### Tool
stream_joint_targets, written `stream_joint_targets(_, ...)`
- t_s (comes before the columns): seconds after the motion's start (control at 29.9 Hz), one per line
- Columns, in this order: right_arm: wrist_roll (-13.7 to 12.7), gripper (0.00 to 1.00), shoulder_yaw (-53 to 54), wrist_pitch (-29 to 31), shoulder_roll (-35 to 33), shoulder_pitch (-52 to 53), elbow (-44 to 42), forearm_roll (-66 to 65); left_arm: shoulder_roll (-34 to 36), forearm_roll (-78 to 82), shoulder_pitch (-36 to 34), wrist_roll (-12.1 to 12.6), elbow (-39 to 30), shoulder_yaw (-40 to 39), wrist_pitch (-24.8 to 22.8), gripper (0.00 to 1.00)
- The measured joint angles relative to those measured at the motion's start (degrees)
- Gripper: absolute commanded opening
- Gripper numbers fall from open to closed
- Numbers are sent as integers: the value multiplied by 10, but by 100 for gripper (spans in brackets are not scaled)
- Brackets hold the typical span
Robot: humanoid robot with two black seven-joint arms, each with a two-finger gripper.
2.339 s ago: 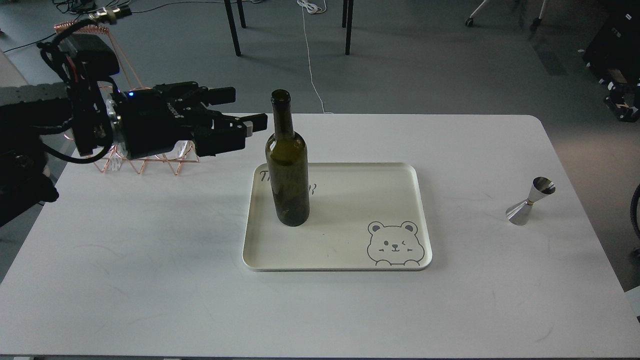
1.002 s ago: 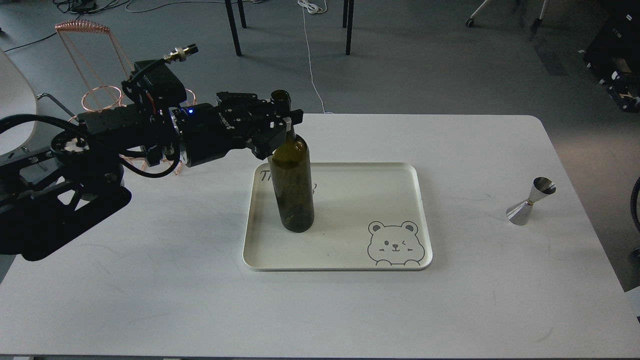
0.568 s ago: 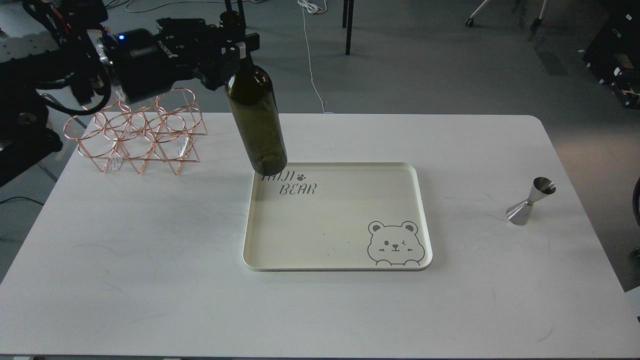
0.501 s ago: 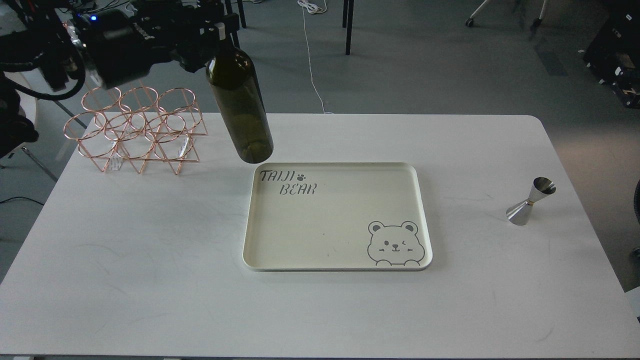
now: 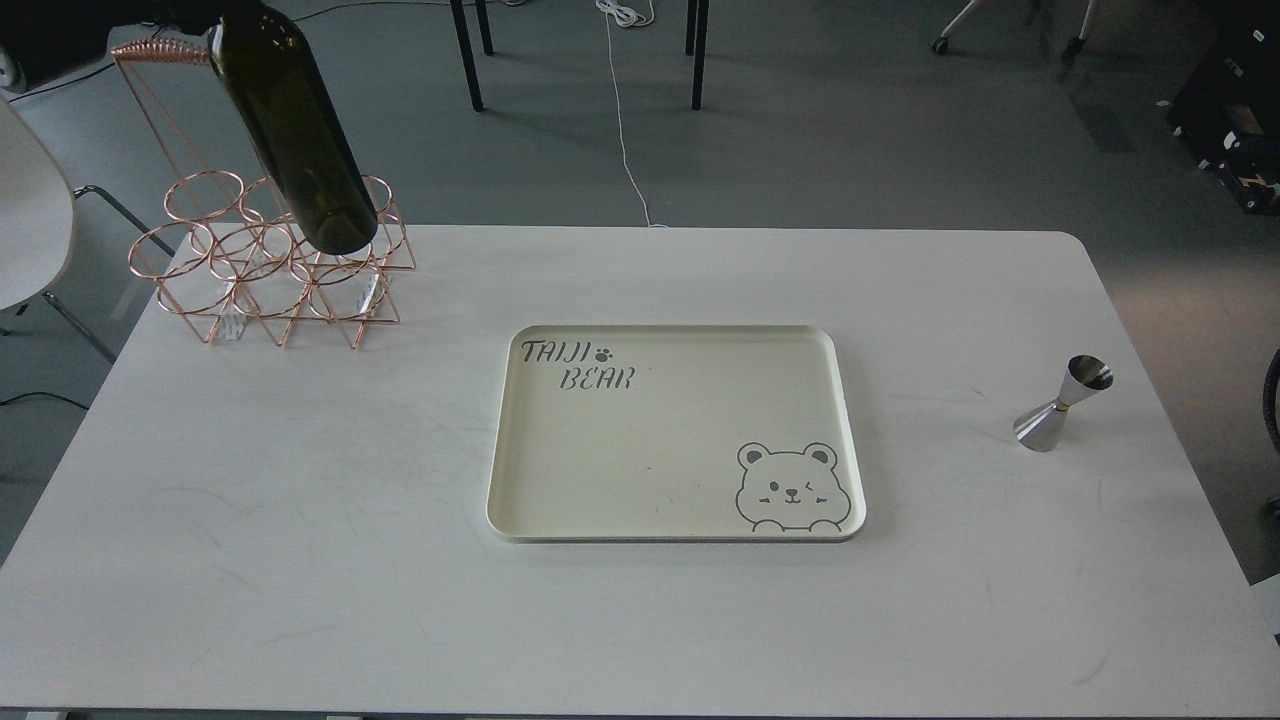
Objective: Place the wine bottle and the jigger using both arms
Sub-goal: 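Lift the bottle off the tray and carry it over the copper rack, then lower the bottle into a slot of the copper wire rack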
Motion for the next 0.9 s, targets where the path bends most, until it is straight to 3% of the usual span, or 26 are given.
stream_joint_targets(0.9, 0, 98, -2, 1, 3, -1, 2, 0, -49, 12, 6, -2, 68, 34, 6, 15)
